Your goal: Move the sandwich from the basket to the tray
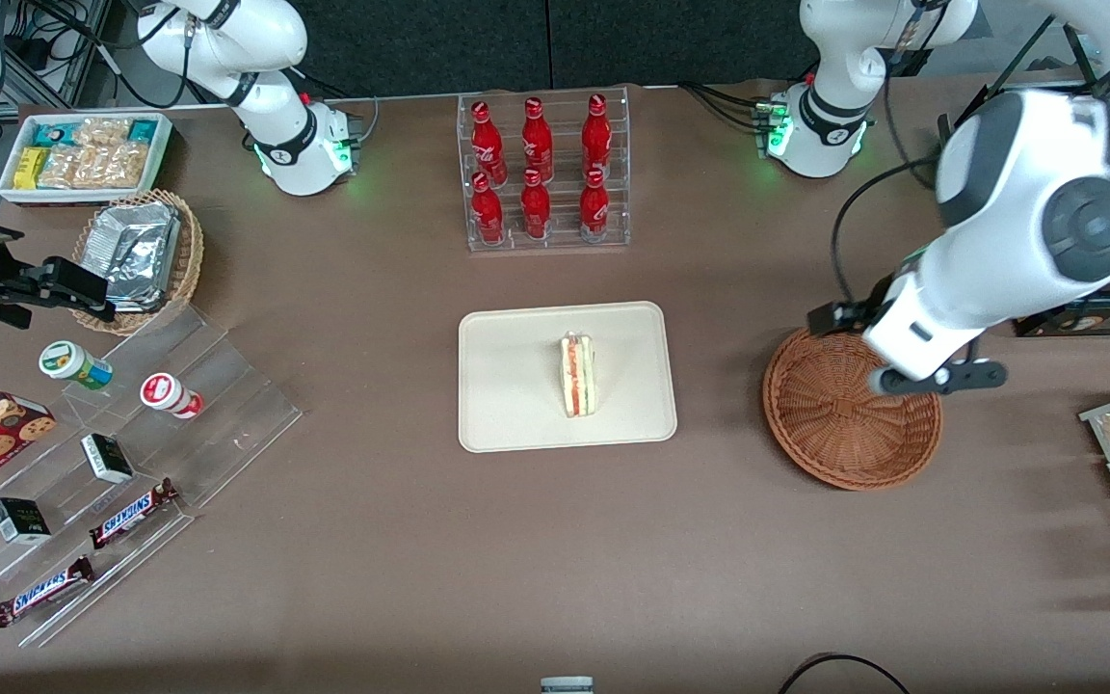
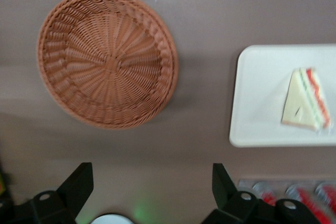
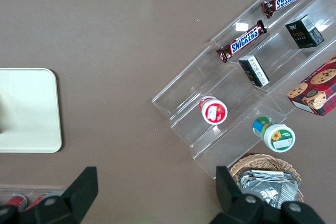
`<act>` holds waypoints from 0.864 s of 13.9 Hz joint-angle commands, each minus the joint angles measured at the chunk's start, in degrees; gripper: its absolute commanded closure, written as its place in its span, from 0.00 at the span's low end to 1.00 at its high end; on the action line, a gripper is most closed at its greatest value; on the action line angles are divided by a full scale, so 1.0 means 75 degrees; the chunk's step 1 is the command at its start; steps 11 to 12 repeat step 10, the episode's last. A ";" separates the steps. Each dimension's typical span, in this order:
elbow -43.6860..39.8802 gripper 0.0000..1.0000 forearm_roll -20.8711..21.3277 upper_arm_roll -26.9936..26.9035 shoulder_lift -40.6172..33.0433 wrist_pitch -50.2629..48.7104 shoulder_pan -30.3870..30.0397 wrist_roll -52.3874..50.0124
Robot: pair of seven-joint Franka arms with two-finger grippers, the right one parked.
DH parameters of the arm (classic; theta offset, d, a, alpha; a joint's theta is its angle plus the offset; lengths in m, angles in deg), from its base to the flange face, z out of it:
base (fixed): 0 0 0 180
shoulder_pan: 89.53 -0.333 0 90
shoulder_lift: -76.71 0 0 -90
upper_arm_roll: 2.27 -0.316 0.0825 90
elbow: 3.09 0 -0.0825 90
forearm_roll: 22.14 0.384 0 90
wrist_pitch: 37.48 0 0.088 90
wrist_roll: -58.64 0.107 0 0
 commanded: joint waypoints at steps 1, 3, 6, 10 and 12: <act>0.0286 0.00 -0.0068 0.0140 -0.0688 -0.0527 -0.0459 0.0878; 0.0297 0.00 -0.0044 0.0128 -0.0935 -0.0751 -0.0577 0.1044; 0.0309 0.00 -0.0021 0.0128 -0.1357 -0.1161 -0.0788 0.1044; 0.0321 0.00 0.0225 0.0116 -0.1592 -0.1490 -0.1175 0.1184; 0.0321 0.00 0.0225 0.0116 -0.1592 -0.1490 -0.1175 0.1184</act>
